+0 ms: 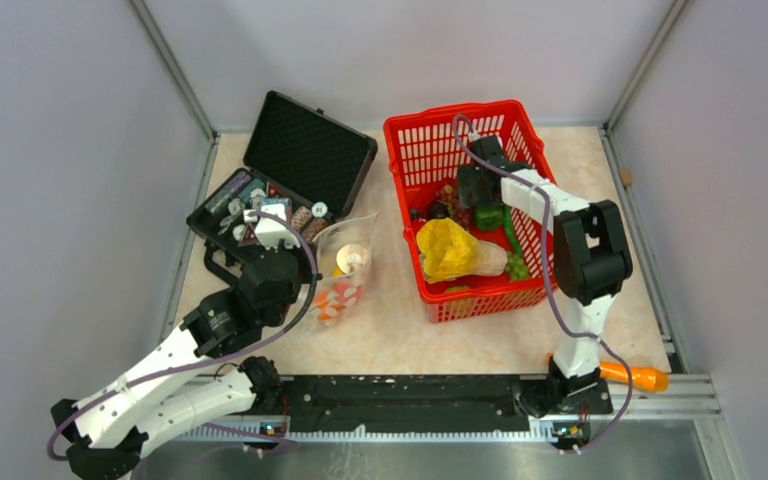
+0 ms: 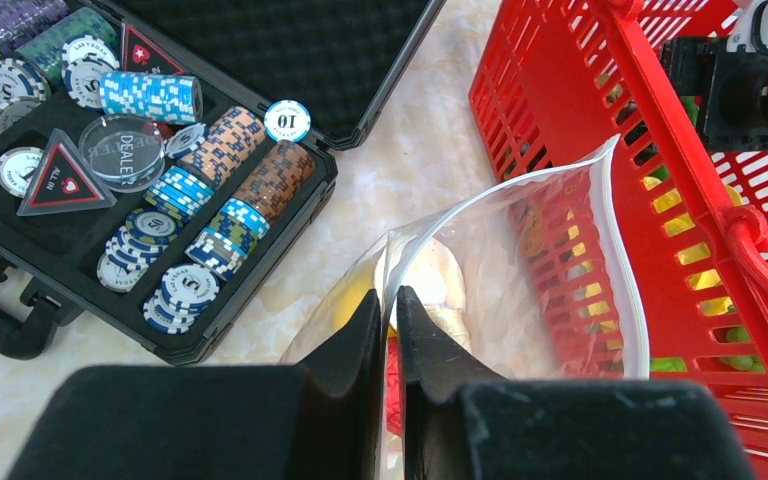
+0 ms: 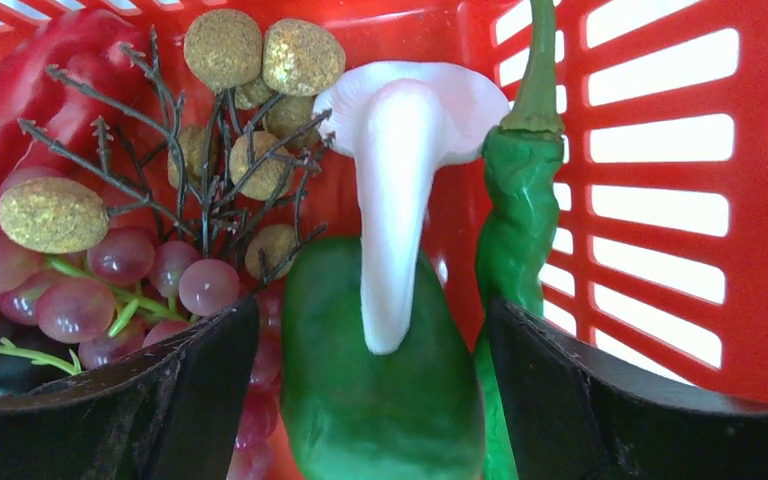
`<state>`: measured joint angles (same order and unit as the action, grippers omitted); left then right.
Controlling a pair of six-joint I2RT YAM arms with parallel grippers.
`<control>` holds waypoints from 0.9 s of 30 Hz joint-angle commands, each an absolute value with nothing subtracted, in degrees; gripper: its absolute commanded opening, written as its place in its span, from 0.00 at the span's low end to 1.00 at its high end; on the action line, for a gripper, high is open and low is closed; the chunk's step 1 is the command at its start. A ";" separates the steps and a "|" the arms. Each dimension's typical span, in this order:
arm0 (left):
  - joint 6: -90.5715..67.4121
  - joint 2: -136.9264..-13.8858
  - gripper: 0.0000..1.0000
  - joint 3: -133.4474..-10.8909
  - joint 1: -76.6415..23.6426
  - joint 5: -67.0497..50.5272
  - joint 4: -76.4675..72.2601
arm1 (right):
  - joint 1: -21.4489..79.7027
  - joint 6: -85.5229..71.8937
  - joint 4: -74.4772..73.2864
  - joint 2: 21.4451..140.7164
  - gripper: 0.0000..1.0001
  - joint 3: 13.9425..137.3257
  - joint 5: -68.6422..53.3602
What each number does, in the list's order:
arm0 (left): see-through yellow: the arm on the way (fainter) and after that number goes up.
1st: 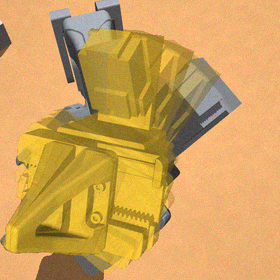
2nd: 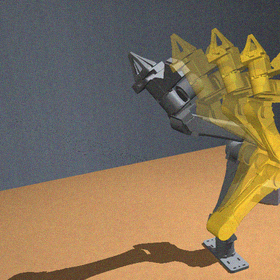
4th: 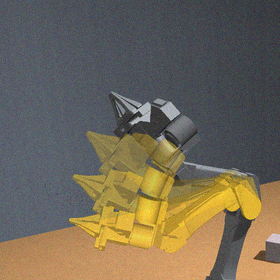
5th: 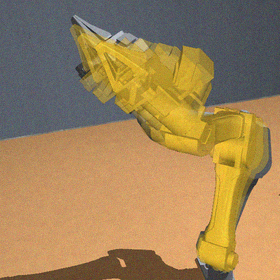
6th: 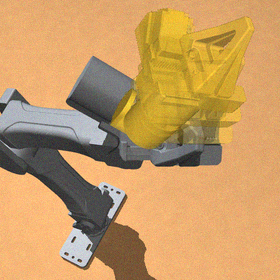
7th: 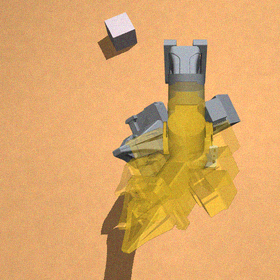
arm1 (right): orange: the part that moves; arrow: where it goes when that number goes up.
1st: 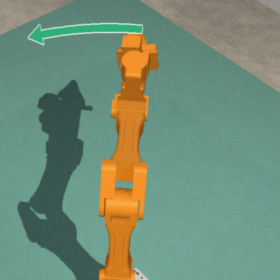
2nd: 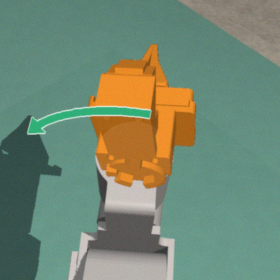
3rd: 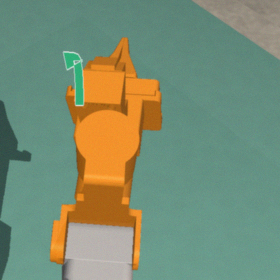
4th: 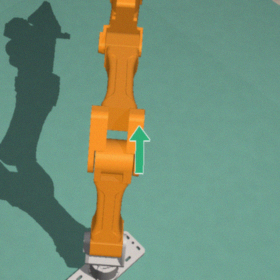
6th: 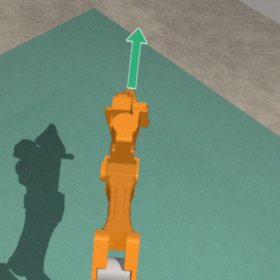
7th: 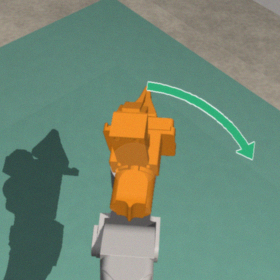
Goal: Place the food in the zip-top bag and seal the zipper
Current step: Pick up the fake vegetable from the bin.
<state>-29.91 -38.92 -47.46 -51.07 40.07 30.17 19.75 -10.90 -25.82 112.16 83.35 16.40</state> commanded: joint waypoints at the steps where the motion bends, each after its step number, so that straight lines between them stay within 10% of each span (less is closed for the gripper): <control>1: -29.87 -39.08 0.11 -47.48 -50.89 40.06 28.60 | 20.21 -9.33 -27.95 105.70 0.83 82.82 17.23; 14: -29.88 -39.38 0.11 -47.45 -50.89 39.22 28.19 | 20.22 -8.92 -31.46 110.60 0.81 81.02 15.02; 21: -30.15 -39.17 0.11 -47.44 -50.89 39.85 28.39 | 20.22 -9.54 -29.97 109.84 0.46 80.83 15.76; 27: -30.15 -39.79 0.11 -47.65 -50.89 39.99 28.28 | 20.24 -10.24 -25.74 100.52 0.36 77.39 12.26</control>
